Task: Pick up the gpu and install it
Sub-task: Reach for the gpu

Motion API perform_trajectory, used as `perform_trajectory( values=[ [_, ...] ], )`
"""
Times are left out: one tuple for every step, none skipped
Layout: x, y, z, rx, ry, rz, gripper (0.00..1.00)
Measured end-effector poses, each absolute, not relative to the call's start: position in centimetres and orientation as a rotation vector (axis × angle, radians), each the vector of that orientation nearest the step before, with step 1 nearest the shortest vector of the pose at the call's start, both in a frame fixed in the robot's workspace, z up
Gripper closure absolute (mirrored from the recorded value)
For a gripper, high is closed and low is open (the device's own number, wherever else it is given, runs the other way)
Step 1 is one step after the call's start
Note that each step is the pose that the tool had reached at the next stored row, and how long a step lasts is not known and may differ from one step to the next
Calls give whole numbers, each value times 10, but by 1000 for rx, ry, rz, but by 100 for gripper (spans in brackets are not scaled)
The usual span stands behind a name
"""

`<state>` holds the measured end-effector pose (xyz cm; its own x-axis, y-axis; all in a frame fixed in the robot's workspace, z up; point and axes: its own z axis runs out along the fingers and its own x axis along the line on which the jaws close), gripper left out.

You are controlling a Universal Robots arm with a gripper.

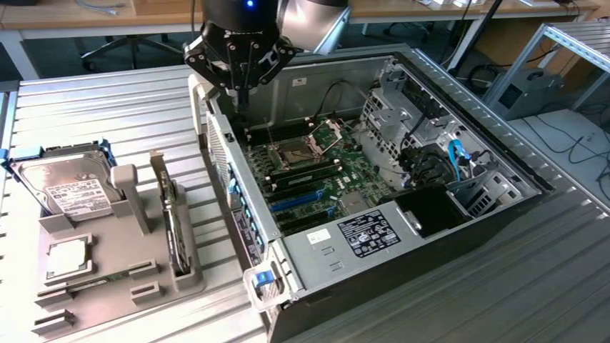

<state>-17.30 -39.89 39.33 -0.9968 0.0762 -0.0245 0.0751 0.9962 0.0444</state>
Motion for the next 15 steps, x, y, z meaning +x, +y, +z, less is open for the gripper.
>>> perform_trajectory(
  values=[
    [-174, -399, 393, 118, 3113, 68, 89],
    [-174, -399, 393, 118, 3112, 68, 89],
    [-175, -399, 393, 118, 3112, 68, 89],
    [-175, -399, 393, 118, 3113, 68, 89],
    [-176, -399, 393, 118, 3112, 68, 89],
    [-176, -399, 393, 118, 3113, 68, 89],
    [-177, -399, 393, 118, 3113, 68, 89],
    [-177, -399, 393, 118, 3113, 68, 89],
    [-177, -399, 393, 118, 3112, 68, 89],
    [-178, -399, 393, 118, 3112, 68, 89],
    [-178, -399, 393, 118, 3112, 68, 89],
    [-178, -399, 393, 118, 3113, 68, 89],
    [-179, -399, 393, 118, 3113, 68, 89],
    [-179, -399, 393, 118, 3112, 68, 89],
    [-180, -399, 393, 118, 3112, 68, 89]
  ],
)
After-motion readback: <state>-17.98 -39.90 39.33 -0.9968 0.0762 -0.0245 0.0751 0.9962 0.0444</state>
